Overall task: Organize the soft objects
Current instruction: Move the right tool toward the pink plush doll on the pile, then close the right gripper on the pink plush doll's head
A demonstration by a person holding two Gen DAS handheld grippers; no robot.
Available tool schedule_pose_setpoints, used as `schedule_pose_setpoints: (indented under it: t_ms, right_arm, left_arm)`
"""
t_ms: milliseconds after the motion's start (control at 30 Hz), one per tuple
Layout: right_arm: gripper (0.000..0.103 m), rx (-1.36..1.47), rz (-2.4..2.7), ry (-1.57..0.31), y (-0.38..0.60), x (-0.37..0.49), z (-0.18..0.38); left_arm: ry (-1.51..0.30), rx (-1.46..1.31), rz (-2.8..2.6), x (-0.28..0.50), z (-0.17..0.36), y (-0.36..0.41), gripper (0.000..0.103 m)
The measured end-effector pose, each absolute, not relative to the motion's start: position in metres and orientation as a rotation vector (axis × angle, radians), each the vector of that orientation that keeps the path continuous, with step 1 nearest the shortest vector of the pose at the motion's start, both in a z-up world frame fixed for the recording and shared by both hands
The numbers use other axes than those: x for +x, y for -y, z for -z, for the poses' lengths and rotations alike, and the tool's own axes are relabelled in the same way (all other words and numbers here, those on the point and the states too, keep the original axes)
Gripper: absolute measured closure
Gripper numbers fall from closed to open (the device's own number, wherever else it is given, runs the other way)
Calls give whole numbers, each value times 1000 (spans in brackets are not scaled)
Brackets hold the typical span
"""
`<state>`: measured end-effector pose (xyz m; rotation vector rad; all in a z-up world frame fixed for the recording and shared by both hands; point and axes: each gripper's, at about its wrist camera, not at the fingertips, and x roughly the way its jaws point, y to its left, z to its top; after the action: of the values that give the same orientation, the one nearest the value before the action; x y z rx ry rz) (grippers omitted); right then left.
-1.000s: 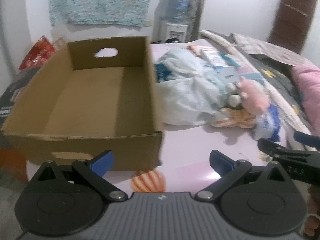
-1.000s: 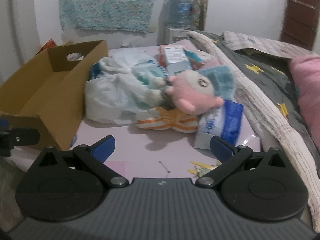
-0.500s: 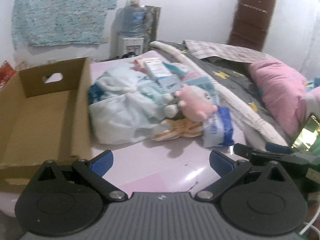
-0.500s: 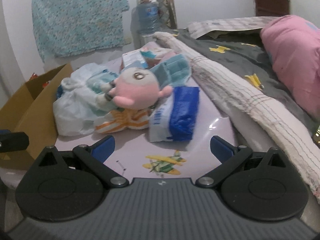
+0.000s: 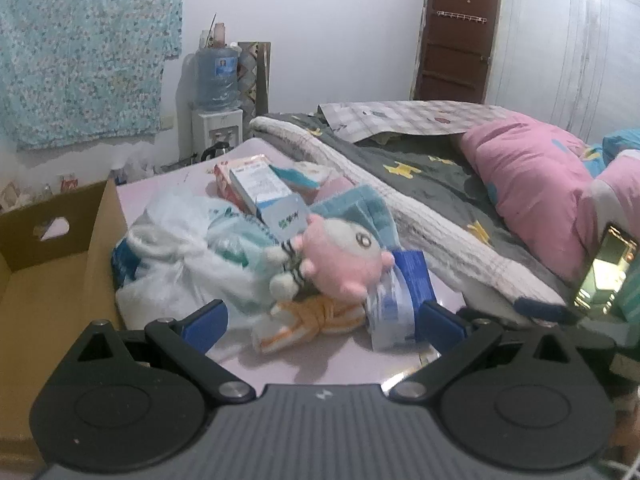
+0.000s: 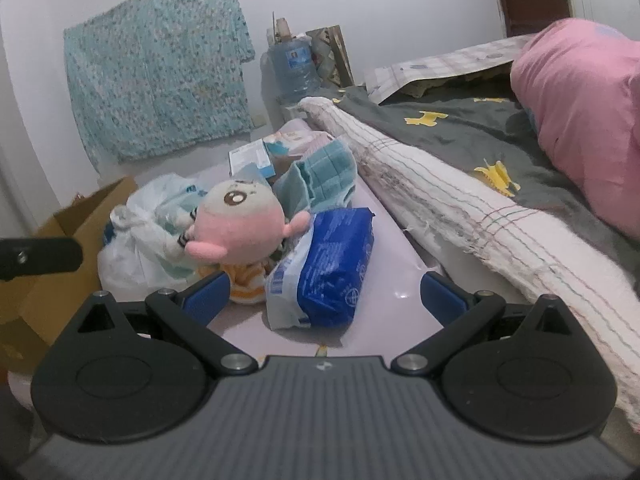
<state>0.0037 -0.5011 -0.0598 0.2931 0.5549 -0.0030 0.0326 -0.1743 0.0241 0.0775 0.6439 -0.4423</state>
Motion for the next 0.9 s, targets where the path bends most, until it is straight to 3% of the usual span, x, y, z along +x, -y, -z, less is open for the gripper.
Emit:
schedule_pose_setpoints:
  t_ms: [233,333,500,667,800,900]
  right_arm:
    - [2,272,-34,-557,497,25,70]
    - [9,266,-56,-542,494,34,71]
    - [25,317,-57,-519,511,52,69]
    - [40,589,-161,-548,545,73,73]
    - [44,659,-247,-570,540,88,73]
    - [44,656,-303,-589,521,96,73]
  left_arm:
    - [-709,-9,455,83,-25,193,2]
    - [-752,-26,477,99,-20,199,8]
    - [-774,-33,486,111,-15,201,28]
    - [-753,10,468,121,-17,204,42]
    - [-764,-59,414,150,-24,206,56]
    - [-770,-63,401,173,-29,217,56]
